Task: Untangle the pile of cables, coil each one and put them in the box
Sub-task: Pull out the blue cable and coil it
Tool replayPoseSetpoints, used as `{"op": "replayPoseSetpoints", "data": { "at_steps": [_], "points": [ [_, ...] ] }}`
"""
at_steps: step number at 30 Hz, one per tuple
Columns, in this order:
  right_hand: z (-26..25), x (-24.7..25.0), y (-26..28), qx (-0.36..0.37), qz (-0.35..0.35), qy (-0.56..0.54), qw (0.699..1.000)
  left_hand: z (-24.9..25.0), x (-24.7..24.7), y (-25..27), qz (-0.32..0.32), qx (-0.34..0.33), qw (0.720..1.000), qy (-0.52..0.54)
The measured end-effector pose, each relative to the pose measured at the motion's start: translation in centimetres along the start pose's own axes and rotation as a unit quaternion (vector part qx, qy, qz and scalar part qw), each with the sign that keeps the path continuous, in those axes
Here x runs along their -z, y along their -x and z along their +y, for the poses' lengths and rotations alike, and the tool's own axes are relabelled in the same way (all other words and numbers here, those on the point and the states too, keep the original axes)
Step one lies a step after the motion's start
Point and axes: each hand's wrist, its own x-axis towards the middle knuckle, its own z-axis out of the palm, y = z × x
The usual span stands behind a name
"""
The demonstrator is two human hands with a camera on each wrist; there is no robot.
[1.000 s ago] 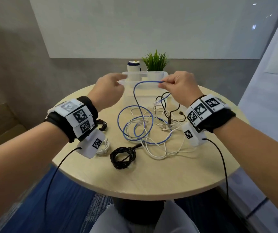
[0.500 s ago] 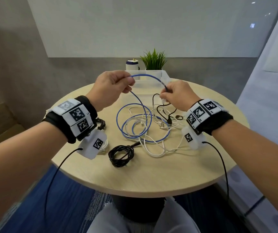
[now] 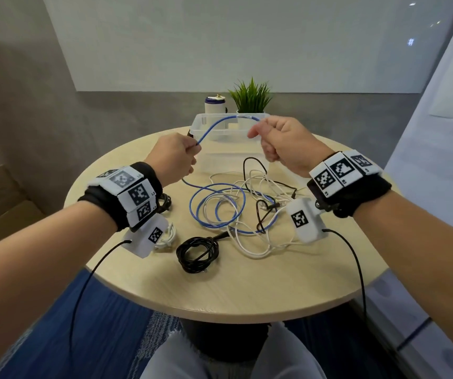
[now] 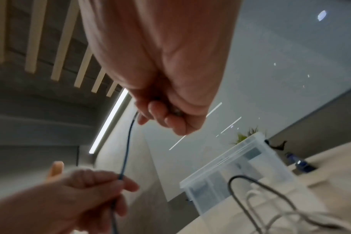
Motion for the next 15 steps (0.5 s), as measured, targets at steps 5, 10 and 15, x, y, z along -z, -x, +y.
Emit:
{"op": "replayPoseSetpoints", "data": {
  "at_steps": [5,10,15],
  "points": [
    [-0.9,-0.7,0.2,-0.022,0.025,-0.127,0.991,-0.1,-0.3,-0.1,-0.019,-0.022,0.998,-0.057],
    [0.7,0.7,-0.7,-0.044,0.099,0.051,0.993,-1.1,0.6,-0.1,-0.041,0.010,0.992,-0.115],
    [1.6,-0.5,0.1,-0.155,-0.011,0.183,0.971,-1.7,0.6,0.4,-0.186,0.078,0.966,-0.163]
  ]
}}
